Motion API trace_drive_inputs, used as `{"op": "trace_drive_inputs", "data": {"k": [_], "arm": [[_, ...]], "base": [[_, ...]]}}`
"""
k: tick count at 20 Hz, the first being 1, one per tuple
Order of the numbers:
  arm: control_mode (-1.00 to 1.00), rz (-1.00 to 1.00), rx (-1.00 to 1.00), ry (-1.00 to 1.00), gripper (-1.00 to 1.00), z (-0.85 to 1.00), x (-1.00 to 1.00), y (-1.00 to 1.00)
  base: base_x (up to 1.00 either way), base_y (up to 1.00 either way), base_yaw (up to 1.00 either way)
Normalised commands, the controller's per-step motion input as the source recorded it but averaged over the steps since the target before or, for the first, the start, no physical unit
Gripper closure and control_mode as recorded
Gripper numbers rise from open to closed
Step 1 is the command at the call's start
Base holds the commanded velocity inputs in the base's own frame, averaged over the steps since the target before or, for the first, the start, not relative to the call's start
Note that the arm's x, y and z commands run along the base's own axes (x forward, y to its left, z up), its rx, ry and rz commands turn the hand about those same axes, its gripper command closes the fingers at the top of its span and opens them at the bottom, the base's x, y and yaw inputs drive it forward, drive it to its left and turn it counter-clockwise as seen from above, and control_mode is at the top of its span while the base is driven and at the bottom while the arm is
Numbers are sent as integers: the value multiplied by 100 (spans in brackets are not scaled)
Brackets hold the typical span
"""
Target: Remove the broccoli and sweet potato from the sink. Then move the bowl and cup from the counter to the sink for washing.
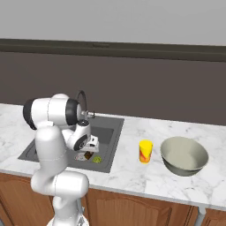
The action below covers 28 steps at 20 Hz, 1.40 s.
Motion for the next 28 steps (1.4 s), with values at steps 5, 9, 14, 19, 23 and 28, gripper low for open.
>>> {"op": "trace_drive_inputs", "data": {"k": [5,9,14,19,23,28], "arm": [[-100,0,-2,0,-100,-13,15,0],[-100,0,-2,0,-100,-14,14,0],[-100,0,-2,0,-100,-12,15,0],[-100,0,-2,0,-100,-10,16,0],[-100,0,-2,0,-100,-9,16,0],[-100,0,-1,0,-100,-9,16,0]], "base": [[0,0,0],[0,0,0],[0,0,0],[0,0,0],[0,0,0],[0,0,0]]}}
